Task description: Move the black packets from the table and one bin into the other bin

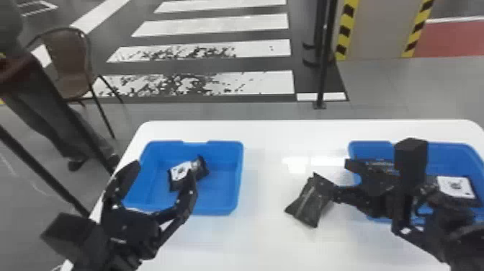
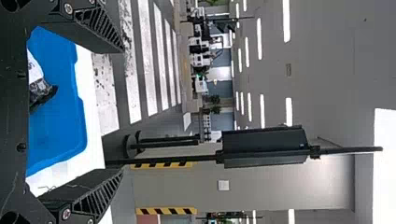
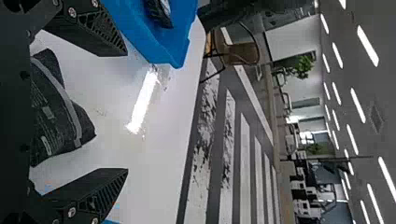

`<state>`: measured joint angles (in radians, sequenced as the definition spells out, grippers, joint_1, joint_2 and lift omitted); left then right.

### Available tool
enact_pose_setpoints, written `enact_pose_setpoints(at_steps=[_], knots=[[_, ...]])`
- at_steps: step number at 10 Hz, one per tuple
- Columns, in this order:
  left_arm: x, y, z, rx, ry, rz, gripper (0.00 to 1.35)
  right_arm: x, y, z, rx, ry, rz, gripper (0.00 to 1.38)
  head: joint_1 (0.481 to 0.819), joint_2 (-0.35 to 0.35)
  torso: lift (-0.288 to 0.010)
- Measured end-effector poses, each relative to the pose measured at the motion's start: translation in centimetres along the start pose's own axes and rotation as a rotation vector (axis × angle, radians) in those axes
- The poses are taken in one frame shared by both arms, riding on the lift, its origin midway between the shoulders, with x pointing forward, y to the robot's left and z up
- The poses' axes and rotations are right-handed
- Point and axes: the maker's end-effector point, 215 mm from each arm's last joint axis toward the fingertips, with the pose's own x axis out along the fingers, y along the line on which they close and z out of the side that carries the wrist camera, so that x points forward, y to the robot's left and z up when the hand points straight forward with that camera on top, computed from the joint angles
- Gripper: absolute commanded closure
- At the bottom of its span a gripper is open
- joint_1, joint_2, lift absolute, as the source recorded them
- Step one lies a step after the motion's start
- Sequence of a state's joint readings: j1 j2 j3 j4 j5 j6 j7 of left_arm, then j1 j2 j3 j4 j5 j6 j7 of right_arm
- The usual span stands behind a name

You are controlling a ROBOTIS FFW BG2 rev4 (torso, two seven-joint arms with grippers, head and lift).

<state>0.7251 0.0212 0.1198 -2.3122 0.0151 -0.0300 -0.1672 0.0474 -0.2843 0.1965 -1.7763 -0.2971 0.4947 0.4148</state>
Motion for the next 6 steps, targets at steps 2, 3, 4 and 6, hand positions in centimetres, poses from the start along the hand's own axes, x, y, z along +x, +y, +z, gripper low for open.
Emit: enact_pose_setpoints(at_steps=[2,3,4,6], knots=[[0.0,0.0,0.3,-0.002,-0.013,0.0,0.12,1.5,1.0,-1.8,-0.018,0.076,0.034,0.14,0.695,0.198,-0.11],[0.0,0.0,0.4,-0.002,-0.022,0.0,0.12,2.5,1.3,-2.8,-0.04,0.126,0.056,0.14,0.695,0.207,-0.11],[0.0,-0.1,0.5,-0.003,-0.028,-0.001,0.12,3.5,1.4,-3.8,-0.053,0.17,0.078,0.14,0.695,0.211,-0.11],[0.1,-0.2,0.6,-0.004,-0.033,-0.003,0.12,4.2,0.8,-5.0,-0.095,0.252,0.066,0.14,0.695,0.21,-0.11]])
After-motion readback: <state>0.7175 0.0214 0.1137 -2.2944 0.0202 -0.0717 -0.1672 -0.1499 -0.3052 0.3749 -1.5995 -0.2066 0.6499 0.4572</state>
